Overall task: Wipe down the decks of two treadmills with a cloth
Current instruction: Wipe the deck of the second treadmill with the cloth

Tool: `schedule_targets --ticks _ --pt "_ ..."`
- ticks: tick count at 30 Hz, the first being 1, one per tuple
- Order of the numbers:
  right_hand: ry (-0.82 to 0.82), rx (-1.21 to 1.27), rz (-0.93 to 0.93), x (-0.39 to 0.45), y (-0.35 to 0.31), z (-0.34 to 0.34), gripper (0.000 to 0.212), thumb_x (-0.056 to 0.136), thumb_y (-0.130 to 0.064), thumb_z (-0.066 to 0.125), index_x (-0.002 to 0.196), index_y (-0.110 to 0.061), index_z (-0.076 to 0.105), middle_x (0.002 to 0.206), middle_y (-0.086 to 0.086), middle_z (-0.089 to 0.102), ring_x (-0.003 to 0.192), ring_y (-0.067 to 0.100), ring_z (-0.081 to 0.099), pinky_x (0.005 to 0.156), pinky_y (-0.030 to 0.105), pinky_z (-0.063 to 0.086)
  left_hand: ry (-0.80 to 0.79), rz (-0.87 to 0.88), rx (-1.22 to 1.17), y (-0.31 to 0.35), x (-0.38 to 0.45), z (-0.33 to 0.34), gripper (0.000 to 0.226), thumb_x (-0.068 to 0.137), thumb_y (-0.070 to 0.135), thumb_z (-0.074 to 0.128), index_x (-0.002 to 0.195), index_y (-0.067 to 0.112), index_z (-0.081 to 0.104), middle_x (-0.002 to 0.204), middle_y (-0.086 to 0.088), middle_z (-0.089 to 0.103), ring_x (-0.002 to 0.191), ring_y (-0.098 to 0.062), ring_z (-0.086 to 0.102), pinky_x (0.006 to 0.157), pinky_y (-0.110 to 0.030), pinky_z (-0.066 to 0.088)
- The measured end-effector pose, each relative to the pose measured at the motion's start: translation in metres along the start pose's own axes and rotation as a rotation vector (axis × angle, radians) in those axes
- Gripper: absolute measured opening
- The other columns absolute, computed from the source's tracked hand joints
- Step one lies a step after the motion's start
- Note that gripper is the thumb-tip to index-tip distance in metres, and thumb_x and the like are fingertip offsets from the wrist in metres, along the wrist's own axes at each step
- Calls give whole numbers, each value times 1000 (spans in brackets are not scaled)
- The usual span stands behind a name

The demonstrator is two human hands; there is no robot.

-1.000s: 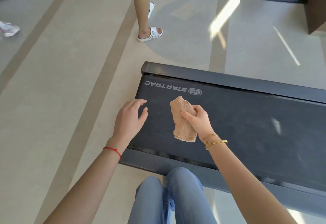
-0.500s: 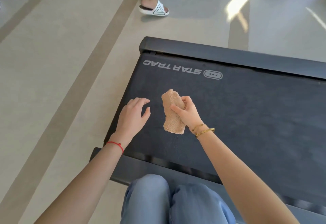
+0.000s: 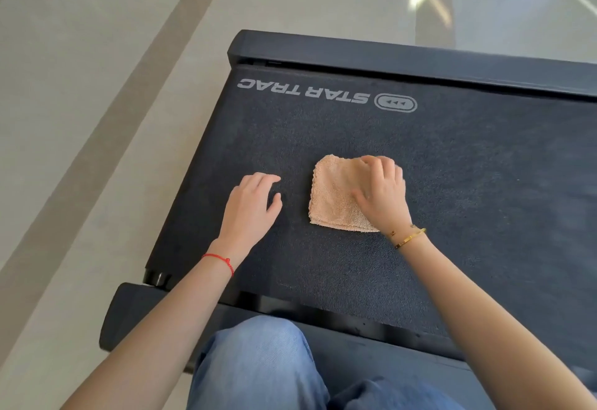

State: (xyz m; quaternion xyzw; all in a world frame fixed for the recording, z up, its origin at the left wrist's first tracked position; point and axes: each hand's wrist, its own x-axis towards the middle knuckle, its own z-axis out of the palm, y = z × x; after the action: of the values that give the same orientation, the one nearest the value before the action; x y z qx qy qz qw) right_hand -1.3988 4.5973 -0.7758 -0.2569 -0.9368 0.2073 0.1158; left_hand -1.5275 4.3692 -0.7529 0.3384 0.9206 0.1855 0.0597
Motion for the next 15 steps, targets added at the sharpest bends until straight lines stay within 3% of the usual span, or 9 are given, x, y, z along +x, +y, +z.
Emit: schedule_targets --ticks 3,7,10,15 --pt "-36 -211 -149 -6 -5 3 53 95 -37 57 142 -15 48 149 9 42 145 39 23 119 58 14 -4 8 34 -6 2 7 37 96 29 61 131 17 60 134 -4 60 125 -23 54 103 -40 45" --pt "-313 -286 -189 -10 -9 23 68 98 -63 22 158 -32 15 165 -5 13 153 32 -5 119 58 -11 -5 -17 93 -18 8 13 46 97 33 57 140 19 52 144 -5 51 134 -23 45 111 -43 37" --pt "-320 -336 -160 3 -13 33 72 94 -66 4 158 -35 9 166 -8 6 153 34 -4 118 60 -9 -3 -42 130 -31 7 14 50 98 35 54 145 19 45 151 -5 42 141 -24 37 116 -44 30" --pt "-313 -336 -190 36 -50 57 65 99 -60 7 158 -35 9 166 -6 7 152 37 -2 118 61 -6 -13 -103 183 -54 5 14 54 101 35 48 151 19 36 158 -7 33 148 -27 27 120 -52 24"
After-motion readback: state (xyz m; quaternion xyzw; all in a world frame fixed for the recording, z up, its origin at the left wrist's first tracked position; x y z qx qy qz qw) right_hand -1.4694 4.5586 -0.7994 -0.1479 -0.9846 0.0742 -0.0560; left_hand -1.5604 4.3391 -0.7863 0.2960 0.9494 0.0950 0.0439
